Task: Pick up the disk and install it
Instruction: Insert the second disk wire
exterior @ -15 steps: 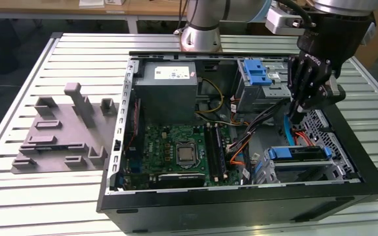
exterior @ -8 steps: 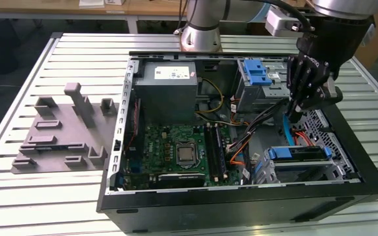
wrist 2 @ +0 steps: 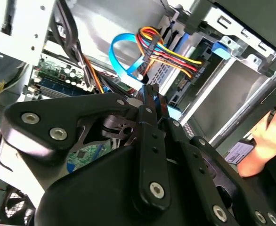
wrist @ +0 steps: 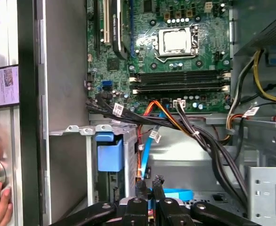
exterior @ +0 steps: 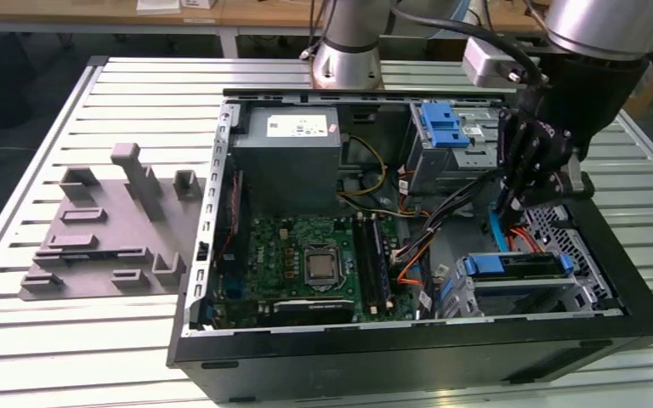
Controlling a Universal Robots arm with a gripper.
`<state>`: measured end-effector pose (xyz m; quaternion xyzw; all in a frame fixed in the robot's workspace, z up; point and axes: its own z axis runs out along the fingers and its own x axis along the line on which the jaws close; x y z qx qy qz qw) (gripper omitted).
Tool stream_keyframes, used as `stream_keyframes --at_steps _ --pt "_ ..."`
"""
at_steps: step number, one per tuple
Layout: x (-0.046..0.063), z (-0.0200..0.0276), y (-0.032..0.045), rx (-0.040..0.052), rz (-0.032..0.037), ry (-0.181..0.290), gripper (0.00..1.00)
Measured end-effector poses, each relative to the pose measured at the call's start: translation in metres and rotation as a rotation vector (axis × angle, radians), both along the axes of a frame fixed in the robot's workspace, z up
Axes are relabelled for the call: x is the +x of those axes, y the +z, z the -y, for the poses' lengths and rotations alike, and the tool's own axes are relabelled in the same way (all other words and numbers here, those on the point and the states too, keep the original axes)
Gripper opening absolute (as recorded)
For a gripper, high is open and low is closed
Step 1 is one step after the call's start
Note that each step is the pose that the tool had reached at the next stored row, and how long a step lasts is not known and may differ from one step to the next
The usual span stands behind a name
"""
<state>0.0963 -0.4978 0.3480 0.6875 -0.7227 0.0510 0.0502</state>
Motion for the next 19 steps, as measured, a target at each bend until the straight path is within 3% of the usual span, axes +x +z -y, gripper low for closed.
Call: stream_keyframes --at_steps 2,6,7,11,12,14,19 --pt "0.000 0.0028 -0.0008 0.0023 0.0002 0.000 0.16" --pt "0.000 0.0029 -0.0009 0.0028 0.0004 0.000 0.16" --pt "0.000 0.0029 -0.0008 0.0098 0.0003 0.000 0.16" --pt "0.000 0.0036 -0.0011 0.0815 0.0003 0.000 0.16" --pt "0.000 0.0045 -0.0015 0.0939 0.0003 0.000 0.16" --pt "0.000 0.0076 -0.0023 0.1051 0.0004 0.000 0.16" --pt "0.000 0.0209 -0.0045 0.1085 0.0004 0.000 0.16"
